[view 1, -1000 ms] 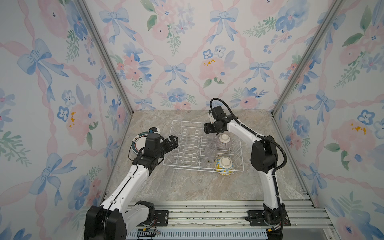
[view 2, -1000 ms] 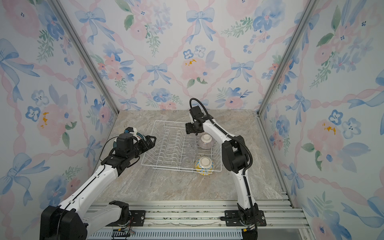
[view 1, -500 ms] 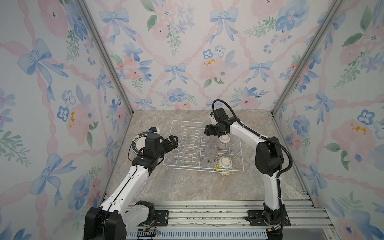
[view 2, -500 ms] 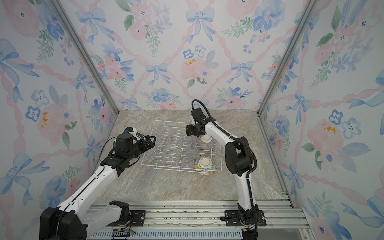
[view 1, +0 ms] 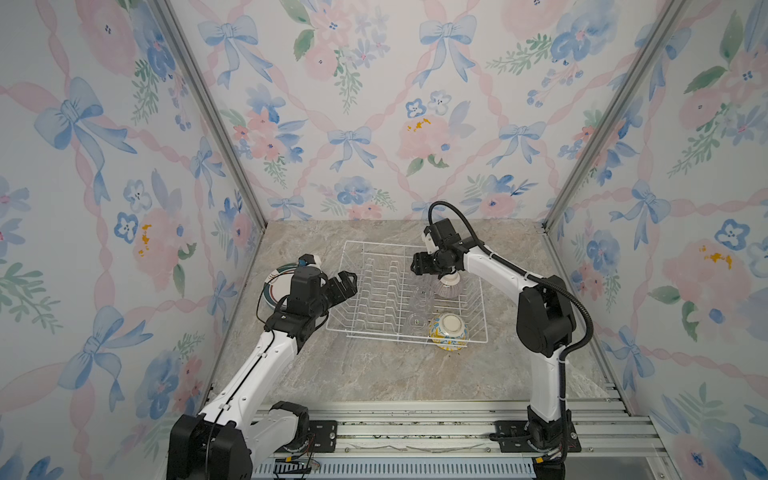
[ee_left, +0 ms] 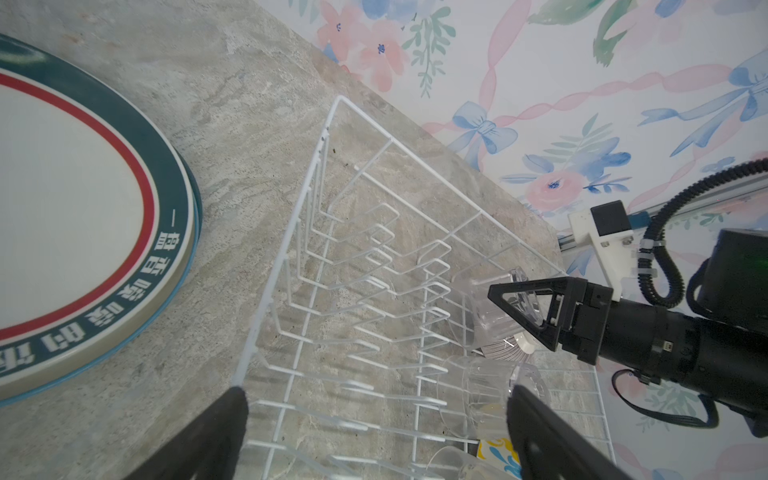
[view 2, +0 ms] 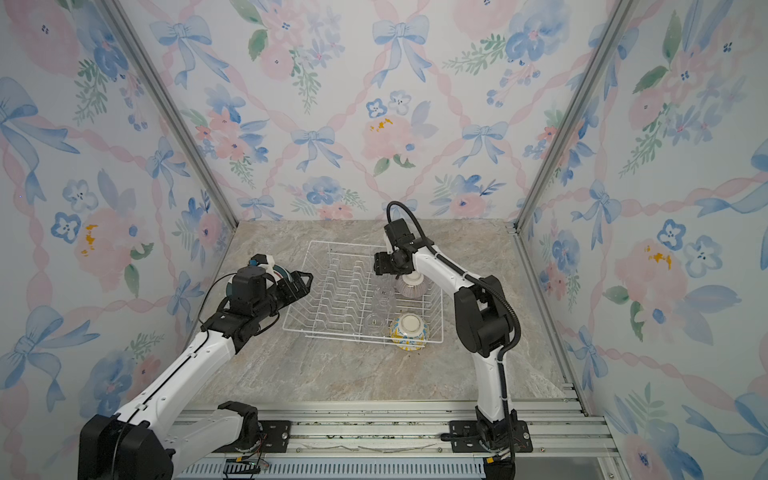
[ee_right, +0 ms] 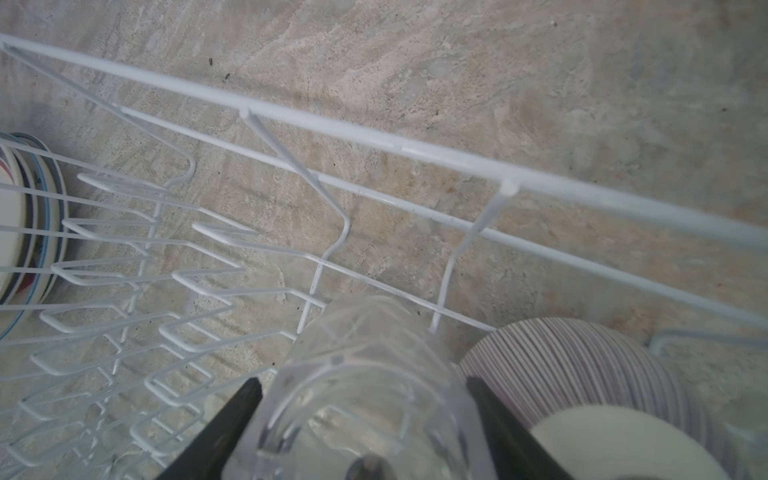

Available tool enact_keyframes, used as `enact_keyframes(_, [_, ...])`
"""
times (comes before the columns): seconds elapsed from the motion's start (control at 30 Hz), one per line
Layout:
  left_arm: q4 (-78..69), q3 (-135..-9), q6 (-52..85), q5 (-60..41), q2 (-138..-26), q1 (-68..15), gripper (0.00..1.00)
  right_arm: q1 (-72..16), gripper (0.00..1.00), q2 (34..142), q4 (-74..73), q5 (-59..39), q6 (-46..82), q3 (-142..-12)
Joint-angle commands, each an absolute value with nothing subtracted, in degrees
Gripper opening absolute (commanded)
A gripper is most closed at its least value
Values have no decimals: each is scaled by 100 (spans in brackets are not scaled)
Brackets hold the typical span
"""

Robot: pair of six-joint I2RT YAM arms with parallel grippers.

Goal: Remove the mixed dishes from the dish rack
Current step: 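Lift the clear cup up out of the rack with the right gripper, then carry the cup toward the left gripper while the left gripper reaches to it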

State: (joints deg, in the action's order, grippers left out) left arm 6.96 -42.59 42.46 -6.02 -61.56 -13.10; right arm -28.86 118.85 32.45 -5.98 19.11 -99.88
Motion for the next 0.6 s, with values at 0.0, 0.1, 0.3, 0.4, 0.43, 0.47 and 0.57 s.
enact_keyframes(0.0, [639,-4263,4280,-694,-6110,-1352,98,-2816,36,11501,3163,-797,2101,-9872])
enact_keyframes(0.1, [616,-4263,4314,-747,-6058,-1348,98,-2765,35,11292,2947,-1076,2285,-9722])
enact_keyframes(0.3, [372,-4340,4486,-1131,-6036,-1364,98,-2756,34,10861,2598,-1276,2595,-9442])
enact_keyframes(0.4, [219,-4403,4560,-1220,-5988,-1462,98,-2751,34,10615,2463,-1415,2743,-9309])
enact_keyframes(0.43, [154,-4403,4585,-1238,-5969,-1499,98,-2752,34,10520,2399,-1445,2809,-9239])
enact_keyframes(0.47, [111,-4403,4609,-1246,-5952,-1533,98,-2752,33,10430,2336,-1473,2864,-9168])
enact_keyframes(0.57, [-74,-4358,4661,-1320,-5924,-1641,98,-2748,32,10116,2142,-1558,3050,-8928])
